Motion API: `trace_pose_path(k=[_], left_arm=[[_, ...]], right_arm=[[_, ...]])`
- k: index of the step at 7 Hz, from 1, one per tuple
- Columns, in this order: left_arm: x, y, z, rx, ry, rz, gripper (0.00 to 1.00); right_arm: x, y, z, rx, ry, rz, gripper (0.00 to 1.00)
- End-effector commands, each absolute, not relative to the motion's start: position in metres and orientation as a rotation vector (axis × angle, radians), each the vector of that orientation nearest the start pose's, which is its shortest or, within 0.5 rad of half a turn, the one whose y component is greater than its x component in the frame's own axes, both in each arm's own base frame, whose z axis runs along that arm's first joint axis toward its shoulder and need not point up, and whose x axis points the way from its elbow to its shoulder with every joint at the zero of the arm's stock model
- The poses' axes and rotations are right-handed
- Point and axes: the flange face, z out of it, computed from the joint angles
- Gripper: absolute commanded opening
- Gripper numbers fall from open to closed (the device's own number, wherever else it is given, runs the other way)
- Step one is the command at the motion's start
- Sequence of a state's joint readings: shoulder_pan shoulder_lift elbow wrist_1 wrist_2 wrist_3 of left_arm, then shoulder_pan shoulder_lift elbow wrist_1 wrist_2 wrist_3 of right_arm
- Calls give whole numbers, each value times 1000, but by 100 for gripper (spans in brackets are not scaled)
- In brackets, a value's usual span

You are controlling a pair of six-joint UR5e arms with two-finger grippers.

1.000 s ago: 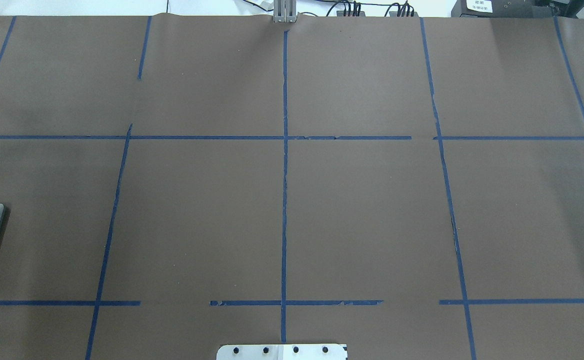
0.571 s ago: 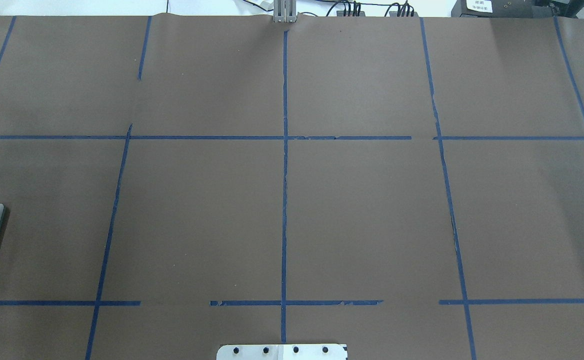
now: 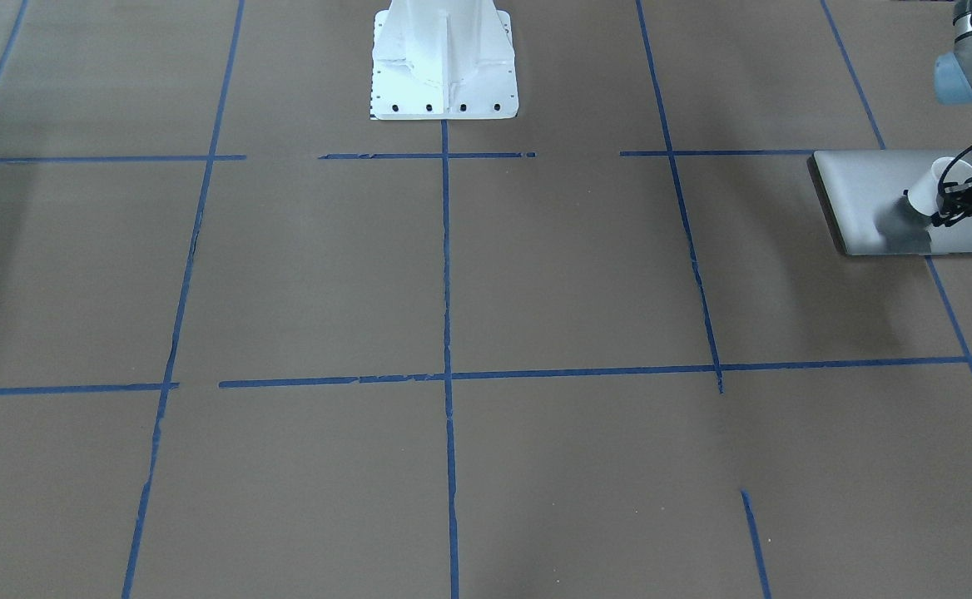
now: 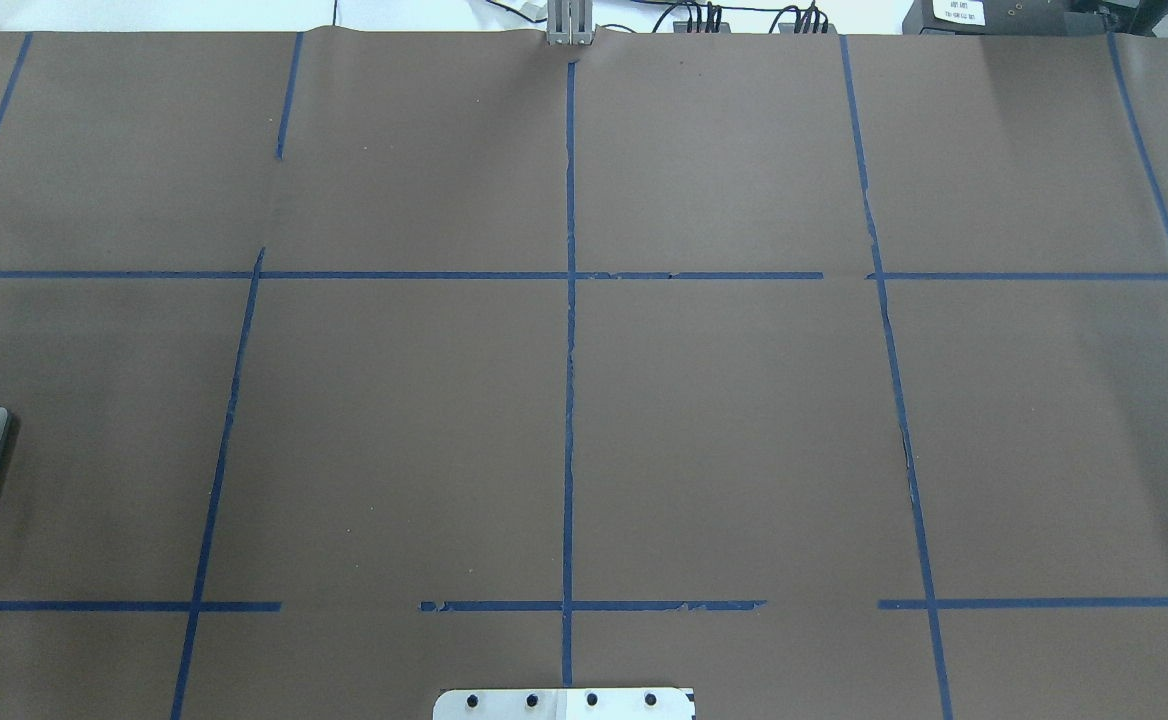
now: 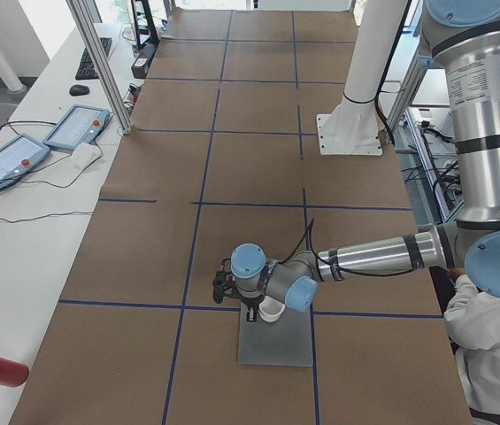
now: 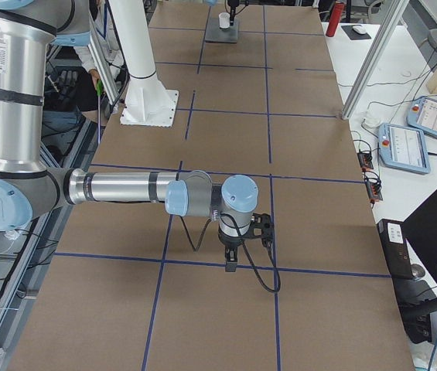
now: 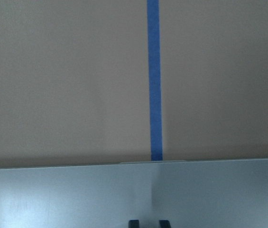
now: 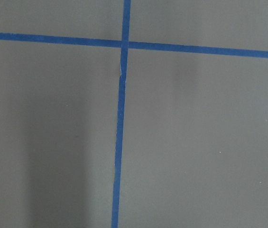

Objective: Place cup on laptop
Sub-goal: 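Move the held mug over the silver laptop with the left gripper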

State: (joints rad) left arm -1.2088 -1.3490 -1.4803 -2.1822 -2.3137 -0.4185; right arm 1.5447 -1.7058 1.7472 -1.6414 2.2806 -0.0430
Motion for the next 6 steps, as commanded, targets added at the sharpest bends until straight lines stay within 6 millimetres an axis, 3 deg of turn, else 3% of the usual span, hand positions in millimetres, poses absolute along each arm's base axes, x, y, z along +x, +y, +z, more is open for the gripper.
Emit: trace_pose_path(k=[1,2,3,4,6], left_arm=[[81,-393,739,-20,789,62,52],[82,-393,739,-20,789,65,74],[82,-394,737,-18,792,72,86],[82,-397,728,-7,804,77,91],[76,-408,672,48,848,100,92]], right_arm=[[57,-434,646,-22,-709,-56,100],[57,-434,646,-22,-710,-56,100],[57,-434,646,-22,-709,-56,100],[57,-434,646,-22,-710,-56,100],[57,-434,646,-22,-710,-56,100]])
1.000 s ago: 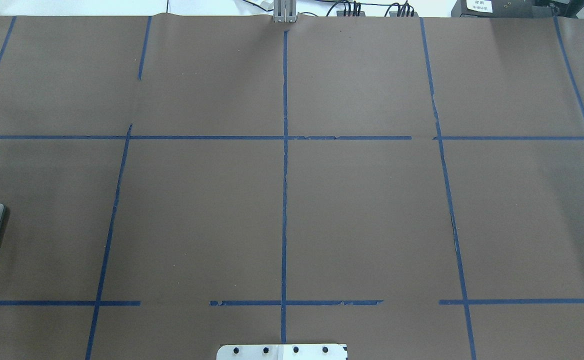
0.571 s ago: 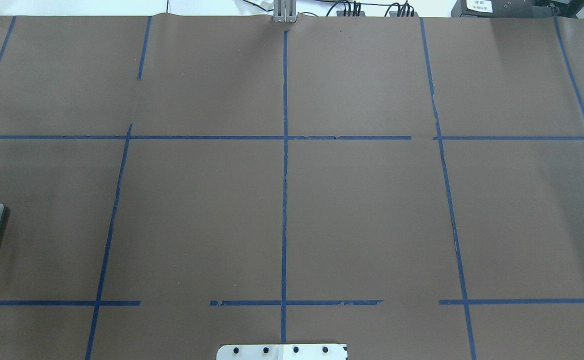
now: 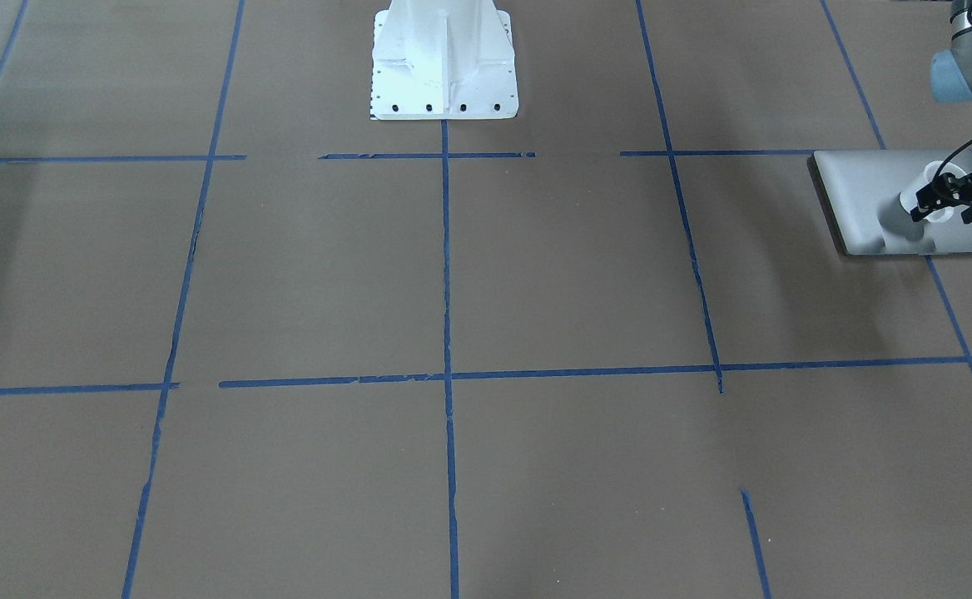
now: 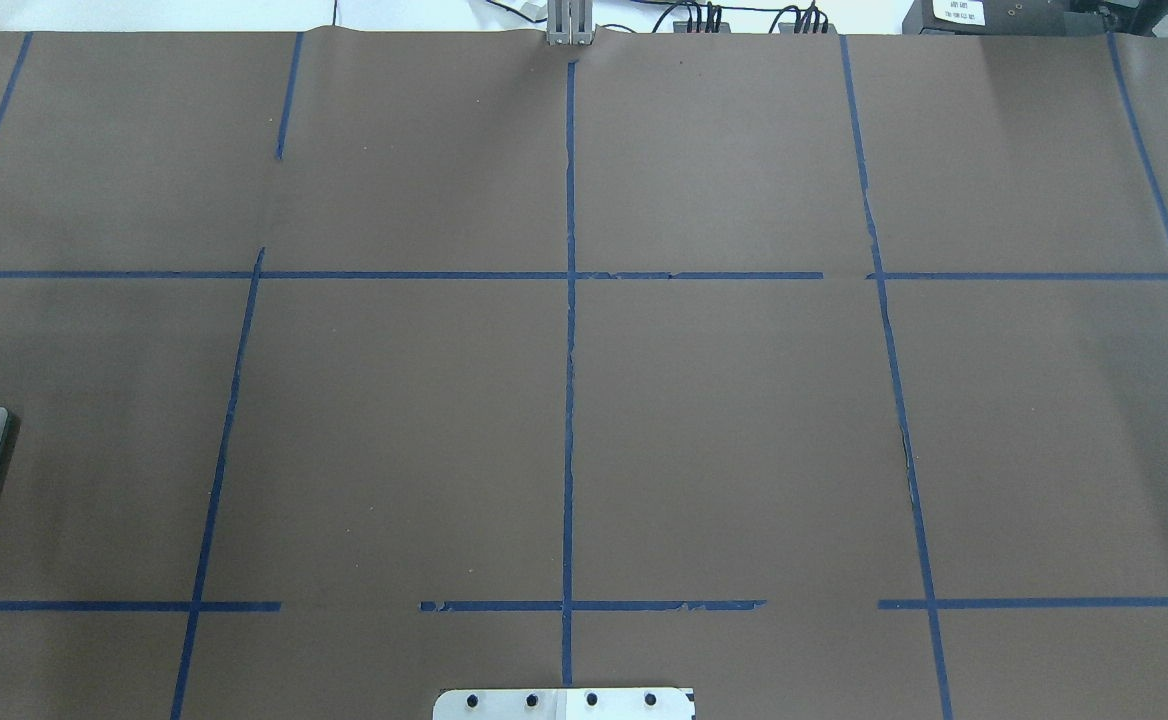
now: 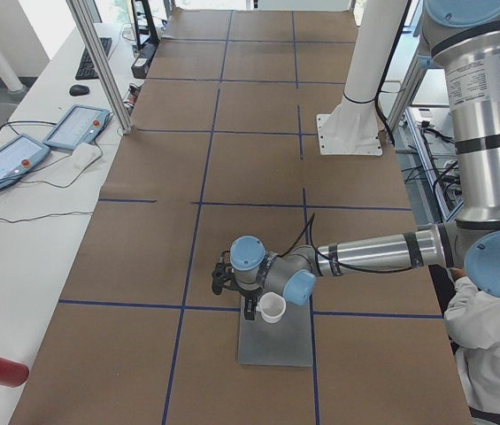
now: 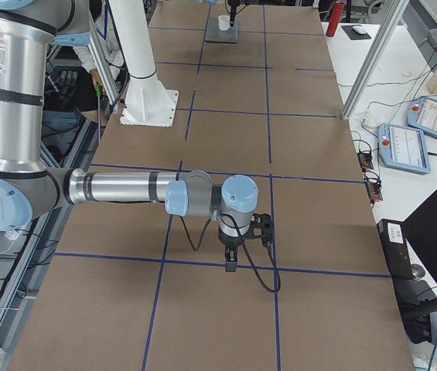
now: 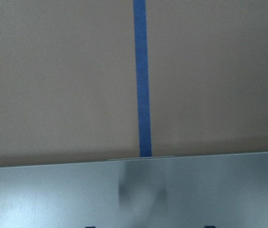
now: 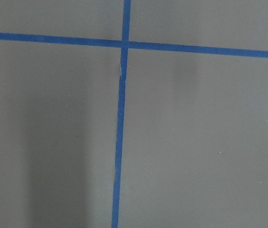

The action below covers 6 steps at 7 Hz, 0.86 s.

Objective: Place cup on laptop
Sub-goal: 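Move the held mug over the silver laptop with the left gripper, then lower the mug onto the laptop lid and open the left gripper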

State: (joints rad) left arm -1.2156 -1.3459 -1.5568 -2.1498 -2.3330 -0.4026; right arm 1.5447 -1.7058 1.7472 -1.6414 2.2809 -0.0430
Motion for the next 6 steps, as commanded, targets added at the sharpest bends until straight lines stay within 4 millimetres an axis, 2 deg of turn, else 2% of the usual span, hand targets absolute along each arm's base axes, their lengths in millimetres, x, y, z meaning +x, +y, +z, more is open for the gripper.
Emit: trace_pose_path(k=[1,2,3,4,6], left_arm=[[47,-413,656,67,831,121,92],[-4,-414,638,95,796,133,92],[-39,-406,625,85,754,180,92],[-76,-393,629,64,680,168,95],[-78,-379,645,35,718,141,99]], right_arm=[[57,-434,646,-22,-710,-56,100],[57,-434,646,-22,-709,-56,100],[57,-434,646,-22,-710,-56,100],[57,-434,646,-22,-709,-56,100],[57,-434,646,-22,-709,-56,100]])
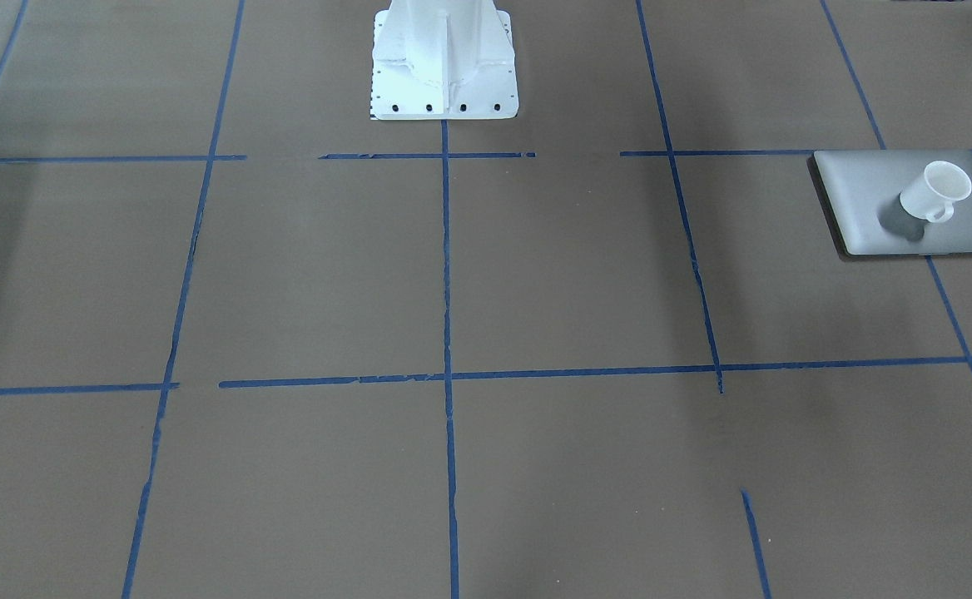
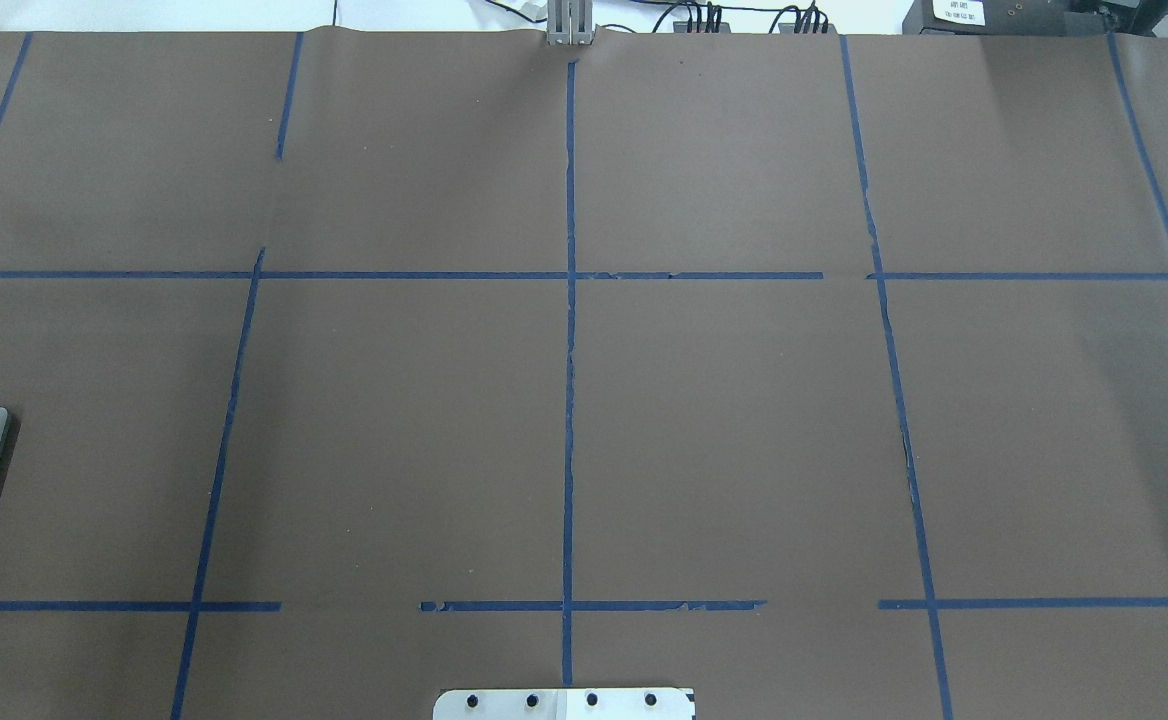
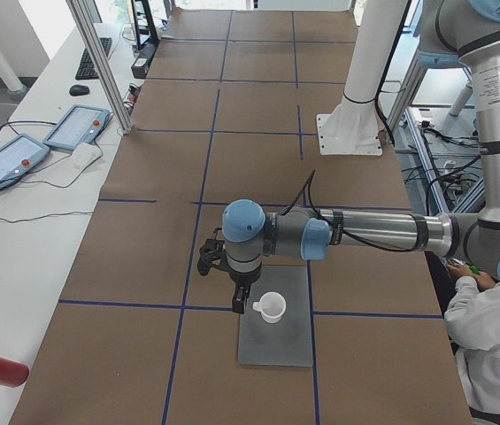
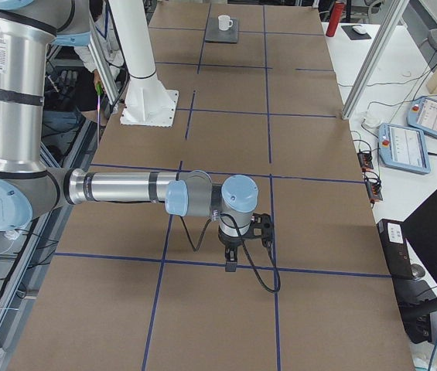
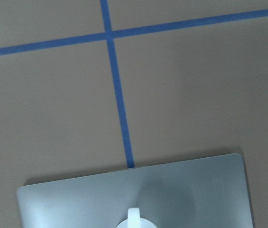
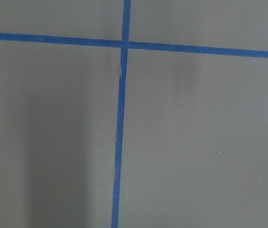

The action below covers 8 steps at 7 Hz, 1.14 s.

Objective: Place cup on laptop
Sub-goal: 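Lower the mug onto the laptop lid and open the left gripper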

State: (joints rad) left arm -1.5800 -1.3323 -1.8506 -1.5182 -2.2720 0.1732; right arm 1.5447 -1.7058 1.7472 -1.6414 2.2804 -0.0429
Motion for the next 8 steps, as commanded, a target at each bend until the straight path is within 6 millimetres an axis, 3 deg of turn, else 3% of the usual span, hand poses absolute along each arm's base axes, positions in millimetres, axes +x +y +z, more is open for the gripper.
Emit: trace_pose_path(k=[1,8], left_arm=[[-75,-379,641,30,760,111,99],[-74,-389,628,57,748,96,100]], right_arm=[[57,-434,646,-22,-709,-56,100],[57,-434,646,-22,-710,-56,100]])
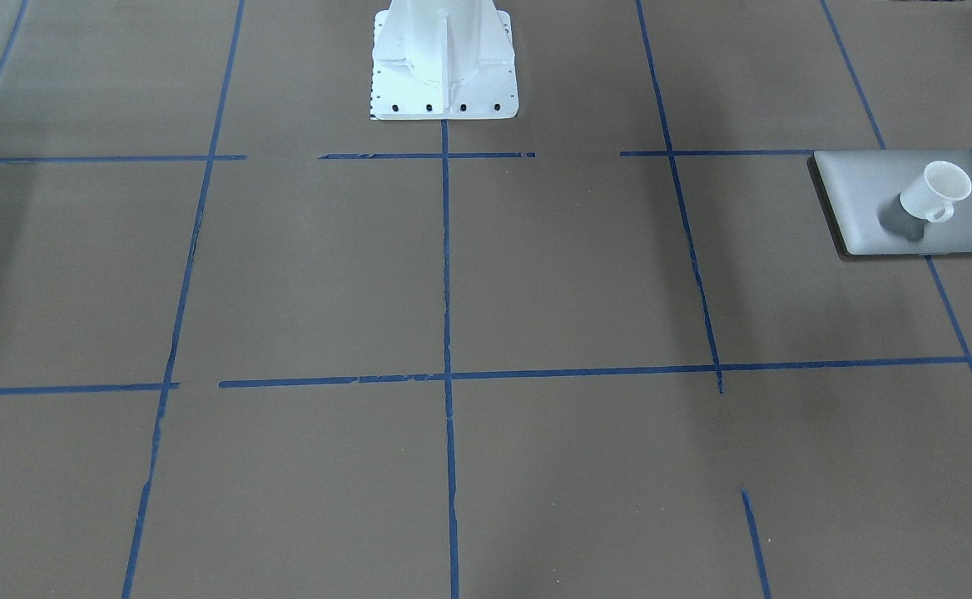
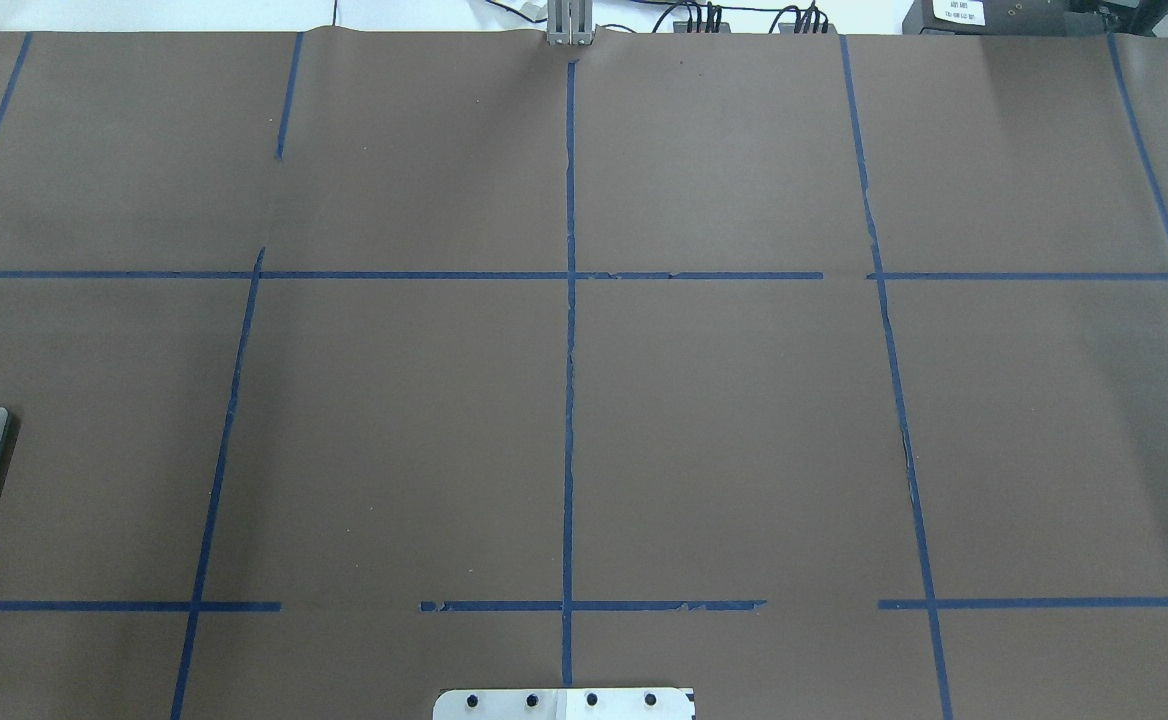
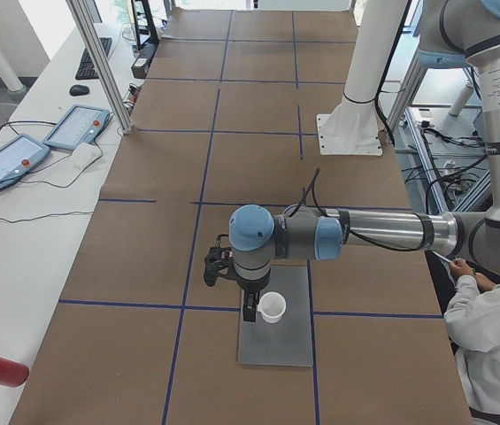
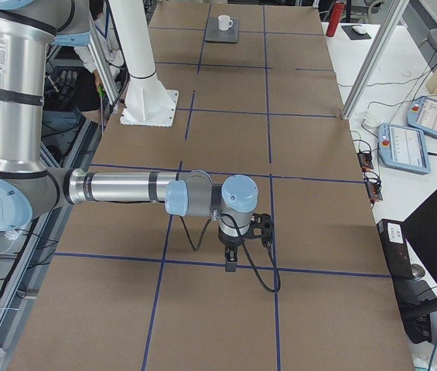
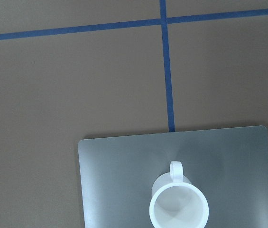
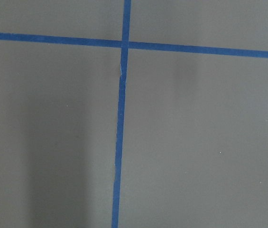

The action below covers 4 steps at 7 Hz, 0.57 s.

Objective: Place cup on laptop

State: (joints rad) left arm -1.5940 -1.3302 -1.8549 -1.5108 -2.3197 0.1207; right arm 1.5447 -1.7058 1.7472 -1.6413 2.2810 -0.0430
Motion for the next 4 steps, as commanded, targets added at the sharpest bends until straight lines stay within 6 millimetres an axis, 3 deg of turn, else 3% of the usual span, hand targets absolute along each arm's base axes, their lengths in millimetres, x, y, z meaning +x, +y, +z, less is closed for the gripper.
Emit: trace_pose_path(k=[1,4], left_arm=[[-74,-390,630,62,748,98,100],[-74,-390,632,59,748,97,100]], right_arm=[[57,-434,646,-22,-709,-56,100],[57,-434,646,-22,-710,-56,100]])
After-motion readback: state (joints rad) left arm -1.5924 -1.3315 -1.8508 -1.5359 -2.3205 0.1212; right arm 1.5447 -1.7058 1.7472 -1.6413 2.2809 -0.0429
